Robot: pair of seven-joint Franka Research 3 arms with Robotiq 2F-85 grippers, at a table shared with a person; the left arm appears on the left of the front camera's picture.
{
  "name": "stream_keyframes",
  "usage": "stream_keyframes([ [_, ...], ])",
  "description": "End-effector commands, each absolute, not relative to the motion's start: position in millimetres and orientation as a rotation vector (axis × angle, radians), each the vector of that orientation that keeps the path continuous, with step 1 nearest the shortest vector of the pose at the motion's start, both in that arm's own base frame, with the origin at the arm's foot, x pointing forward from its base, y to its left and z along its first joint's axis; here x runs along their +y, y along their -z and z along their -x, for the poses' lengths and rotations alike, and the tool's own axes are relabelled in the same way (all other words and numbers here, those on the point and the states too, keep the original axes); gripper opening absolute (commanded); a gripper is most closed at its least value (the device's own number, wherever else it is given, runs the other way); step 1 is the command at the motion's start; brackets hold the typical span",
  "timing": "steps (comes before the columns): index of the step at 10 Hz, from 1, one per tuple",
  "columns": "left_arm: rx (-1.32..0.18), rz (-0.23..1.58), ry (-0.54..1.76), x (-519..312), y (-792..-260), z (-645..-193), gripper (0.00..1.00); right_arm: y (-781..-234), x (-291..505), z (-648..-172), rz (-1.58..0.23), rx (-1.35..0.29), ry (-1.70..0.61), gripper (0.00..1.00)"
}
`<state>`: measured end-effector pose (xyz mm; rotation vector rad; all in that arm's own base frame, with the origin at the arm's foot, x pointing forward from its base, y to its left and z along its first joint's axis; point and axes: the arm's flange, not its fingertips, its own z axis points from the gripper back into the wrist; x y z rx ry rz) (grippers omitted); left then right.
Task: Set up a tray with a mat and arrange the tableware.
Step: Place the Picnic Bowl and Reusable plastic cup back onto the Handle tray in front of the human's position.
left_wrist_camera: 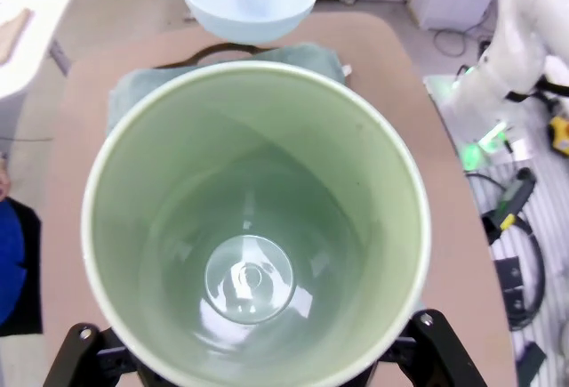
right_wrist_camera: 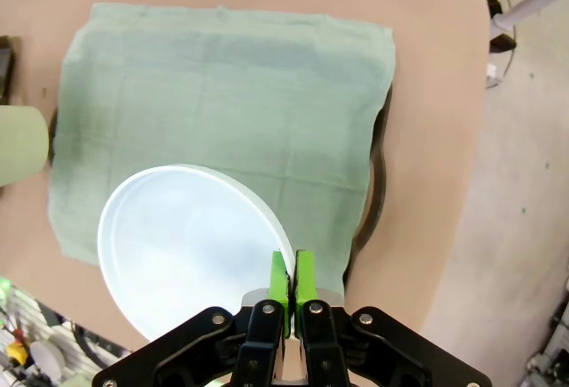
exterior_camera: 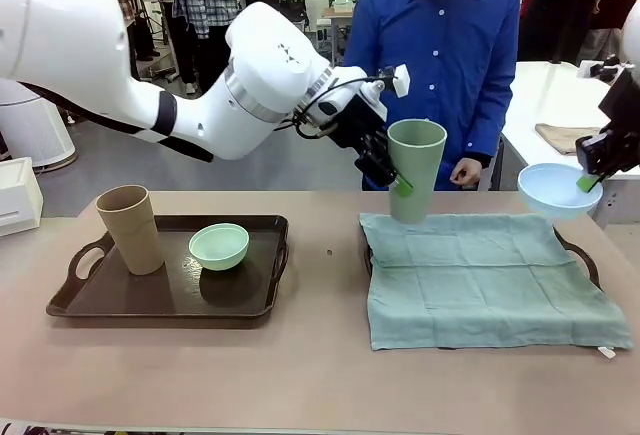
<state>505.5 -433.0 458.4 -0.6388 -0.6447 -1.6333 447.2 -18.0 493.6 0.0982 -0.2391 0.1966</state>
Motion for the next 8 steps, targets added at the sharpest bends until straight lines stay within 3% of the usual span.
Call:
stream_keyframes([
  [1,-0.656,0.631,1.687,-445.0,-453.2,-514.7,0.84,-471.4,-17.3,-459.7,-0.06,-0.241,-0.211,0.04],
  [8,-0.636,0.648,1.837,-463.9,-393.5,-539.6,0.84,-413.0,-21.6,-481.8,-0.089,-0.22,-0.252,0.04],
])
